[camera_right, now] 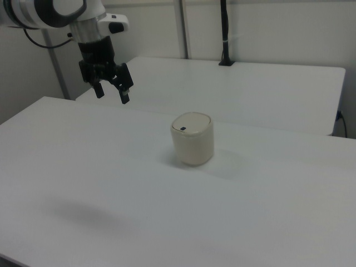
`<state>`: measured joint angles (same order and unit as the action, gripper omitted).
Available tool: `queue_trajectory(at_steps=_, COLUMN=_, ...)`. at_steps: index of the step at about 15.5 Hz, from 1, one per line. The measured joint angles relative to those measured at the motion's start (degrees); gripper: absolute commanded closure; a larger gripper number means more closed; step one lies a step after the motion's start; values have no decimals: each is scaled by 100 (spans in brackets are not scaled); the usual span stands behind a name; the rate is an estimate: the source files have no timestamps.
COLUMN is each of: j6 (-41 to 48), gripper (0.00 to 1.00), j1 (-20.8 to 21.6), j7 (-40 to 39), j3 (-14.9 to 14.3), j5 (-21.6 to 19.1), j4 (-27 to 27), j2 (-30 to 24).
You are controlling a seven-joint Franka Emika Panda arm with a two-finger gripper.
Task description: Open the trash bin
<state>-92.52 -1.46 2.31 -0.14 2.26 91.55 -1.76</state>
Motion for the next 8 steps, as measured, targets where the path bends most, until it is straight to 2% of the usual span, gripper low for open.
queue_trajectory(at_steps=8, j6=0, gripper=1, j1=2, j7=-45, j3=2, j5=0, j4=3, j2=61)
